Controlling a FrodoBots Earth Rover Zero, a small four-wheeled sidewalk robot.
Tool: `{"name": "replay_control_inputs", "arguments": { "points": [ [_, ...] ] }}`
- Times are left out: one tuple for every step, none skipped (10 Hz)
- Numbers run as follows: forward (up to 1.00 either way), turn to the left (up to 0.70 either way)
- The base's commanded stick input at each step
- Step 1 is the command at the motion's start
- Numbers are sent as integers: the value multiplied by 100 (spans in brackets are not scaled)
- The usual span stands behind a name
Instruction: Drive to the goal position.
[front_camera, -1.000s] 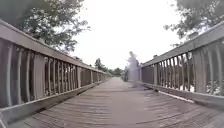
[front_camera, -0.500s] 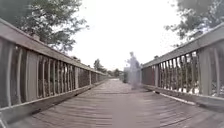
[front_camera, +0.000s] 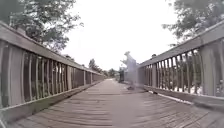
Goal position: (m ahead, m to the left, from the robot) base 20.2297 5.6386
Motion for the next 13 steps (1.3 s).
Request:
{"name": "replay_control_inputs", "arguments": {
  "points": [
    [30,0],
    [30,0],
    [30,0],
    [30,0],
    [30,0],
    [30,0],
    [30,0],
    [30,0],
    [30,0],
    [30,0],
    [30,0],
    [30,15],
    [30,75]
  ]
}}
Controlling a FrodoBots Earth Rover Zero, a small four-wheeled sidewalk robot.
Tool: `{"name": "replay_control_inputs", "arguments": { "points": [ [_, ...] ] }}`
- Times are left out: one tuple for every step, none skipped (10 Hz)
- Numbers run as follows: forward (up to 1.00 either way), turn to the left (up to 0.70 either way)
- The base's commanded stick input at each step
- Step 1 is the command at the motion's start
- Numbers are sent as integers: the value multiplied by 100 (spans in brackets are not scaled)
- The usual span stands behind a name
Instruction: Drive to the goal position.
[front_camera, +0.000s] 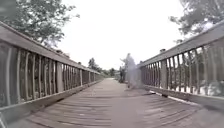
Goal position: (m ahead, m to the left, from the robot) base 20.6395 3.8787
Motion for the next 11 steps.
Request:
{"name": "replay_control_inputs", "arguments": {
  "points": [
    [30,75],
    [30,75],
    [30,8],
    [30,0],
    [30,0],
    [30,0],
    [30,0],
    [30,0],
    [30,0],
    [30,0],
    [30,0]
  ]
}}
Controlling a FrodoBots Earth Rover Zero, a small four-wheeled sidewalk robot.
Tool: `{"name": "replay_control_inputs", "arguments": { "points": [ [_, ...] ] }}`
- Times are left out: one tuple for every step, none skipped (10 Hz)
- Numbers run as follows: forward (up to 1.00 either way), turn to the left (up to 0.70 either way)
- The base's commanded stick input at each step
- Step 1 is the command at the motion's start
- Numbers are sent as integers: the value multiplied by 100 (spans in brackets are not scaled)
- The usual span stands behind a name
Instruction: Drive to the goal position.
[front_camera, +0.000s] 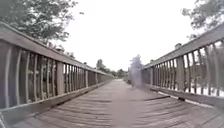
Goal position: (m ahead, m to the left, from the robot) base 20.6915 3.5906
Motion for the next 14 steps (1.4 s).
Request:
{"name": "replay_control_inputs", "arguments": {
  "points": [
    [30,0],
    [30,0],
    [30,0],
    [30,0],
    [30,0],
    [30,0],
    [30,0],
    [30,0],
    [30,0],
    [30,0],
    [30,0],
    [30,0],
    [30,0],
    [30,0]
  ]
}}
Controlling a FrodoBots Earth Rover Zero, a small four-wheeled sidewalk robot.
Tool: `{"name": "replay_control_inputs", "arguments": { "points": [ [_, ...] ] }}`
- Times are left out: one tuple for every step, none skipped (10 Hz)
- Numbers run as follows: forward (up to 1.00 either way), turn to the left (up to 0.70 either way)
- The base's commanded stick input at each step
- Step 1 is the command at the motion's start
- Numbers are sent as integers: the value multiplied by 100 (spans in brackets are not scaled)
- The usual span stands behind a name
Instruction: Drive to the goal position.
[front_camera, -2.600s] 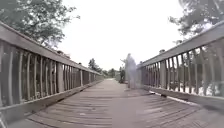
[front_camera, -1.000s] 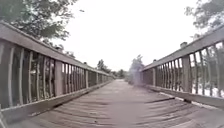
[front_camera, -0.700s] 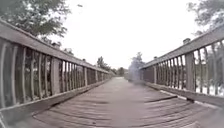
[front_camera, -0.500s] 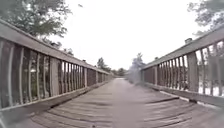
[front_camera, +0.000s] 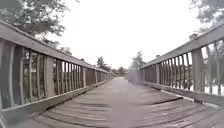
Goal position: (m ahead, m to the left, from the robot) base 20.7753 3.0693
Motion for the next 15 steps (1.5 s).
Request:
{"name": "replay_control_inputs", "arguments": {
  "points": [
    [30,0],
    [30,0],
    [30,0],
    [30,0],
    [30,0],
    [30,0],
    [30,0],
    [30,0],
    [30,0],
    [30,0],
    [30,0],
    [30,0],
    [30,0],
    [30,0],
    [30,0]
  ]
}}
